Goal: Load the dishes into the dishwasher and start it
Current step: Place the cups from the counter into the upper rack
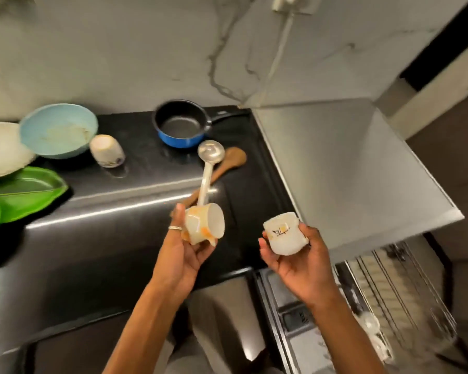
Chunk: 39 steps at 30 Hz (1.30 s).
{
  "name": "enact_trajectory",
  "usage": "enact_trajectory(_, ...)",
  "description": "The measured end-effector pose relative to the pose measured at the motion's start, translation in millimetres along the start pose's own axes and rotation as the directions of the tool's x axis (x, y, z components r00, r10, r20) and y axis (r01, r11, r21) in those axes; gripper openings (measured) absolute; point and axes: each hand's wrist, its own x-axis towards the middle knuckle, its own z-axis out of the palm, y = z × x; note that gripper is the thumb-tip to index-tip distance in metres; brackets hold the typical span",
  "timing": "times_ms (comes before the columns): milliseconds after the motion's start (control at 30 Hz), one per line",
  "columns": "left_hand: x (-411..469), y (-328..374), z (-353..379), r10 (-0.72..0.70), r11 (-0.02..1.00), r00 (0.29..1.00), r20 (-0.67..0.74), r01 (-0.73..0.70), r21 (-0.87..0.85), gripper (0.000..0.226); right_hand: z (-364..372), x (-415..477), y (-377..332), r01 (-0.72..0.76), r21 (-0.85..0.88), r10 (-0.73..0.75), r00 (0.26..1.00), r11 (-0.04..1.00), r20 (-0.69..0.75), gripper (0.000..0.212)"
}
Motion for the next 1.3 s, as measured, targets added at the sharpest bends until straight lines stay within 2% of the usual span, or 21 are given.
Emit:
enact_trajectory(33,-3.2,-21.7,16.6,-0.029,0.998,0.999,0.027,0.027,0.048,0.048,-23.7,-15.3,-12.8,0.025,0.004,-0.025,0.999,1.000,-0.034,0.049)
enact_trajectory(133,-13.7,-87.3,63.8,-0.093,0.971,0.992,0.087,0.071,0.230,0.042,-95.7,-54.5,-50.9,0.132,-0.015,-0.133,0.988,0.991,-0.077,0.072)
enact_trajectory(233,-28.6,-165.3,111.8,-0.105,0.914,0.981,0.162,0.032,0.404,0.043,-183.5,-90.3,-92.0,0.245,-0.089,-0.257,0.950,0.965,-0.178,0.059)
enact_trajectory(367,-37.9,-286.7,155.9,-0.089,0.787,0.989,0.122,-0.005,0.617,0.043,-307.5,-131.5,-137.9,0.241,-0.327,-0.363,0.845,0.914,-0.392,0.053)
enact_trajectory(400,-33.0,-319.2,161.1,-0.061,0.716,0.991,0.123,-0.042,0.697,0.044,-337.4,-144.5,-145.3,0.240,-0.344,-0.379,0.821,0.908,-0.427,0.051)
enact_trajectory(433,-25.6,-347.6,161.7,-0.020,0.603,0.990,0.141,-0.100,0.792,0.046,-362.4,-154.7,-149.6,0.239,-0.363,-0.393,0.804,0.900,-0.445,0.049)
enact_trajectory(500,-12.5,-404.9,162.5,0.032,0.331,0.980,0.196,-0.196,0.923,0.048,-407.0,-176.4,-156.4,0.224,-0.389,-0.400,0.790,0.894,-0.465,0.045)
enact_trajectory(567,1.7,-450.2,159.7,0.046,0.198,0.980,0.193,-0.198,0.960,0.050,-438.6,-186.7,-158.5,0.208,-0.385,-0.385,0.795,0.899,-0.469,0.042)
enact_trajectory(733,48.4,-511.9,147.3,0.075,0.051,0.989,0.127,-0.131,0.990,0.059,-477.5,-179.0,-148.1,0.157,-0.443,-0.382,0.790,0.883,-0.480,0.037)
enact_trajectory(967,110.5,-548.9,140.4,0.091,-0.021,0.987,0.133,-0.132,0.991,0.062,-497.8,-150.2,-134.9,0.081,-0.493,-0.333,0.829,0.866,-0.449,0.041)
enact_trajectory(1200,141.3,-581.4,129.4,0.059,-0.095,0.986,0.159,-0.153,0.984,0.062,-522.5,-137.6,-121.4,0.017,-0.502,-0.290,0.833,0.865,-0.472,0.039)
enact_trajectory(1300,155.9,-592.7,122.1,0.024,-0.146,0.992,0.126,-0.122,0.982,0.063,-527.9,-132.6,-121.9,0.012,-0.507,-0.287,0.836,0.862,-0.468,0.039)
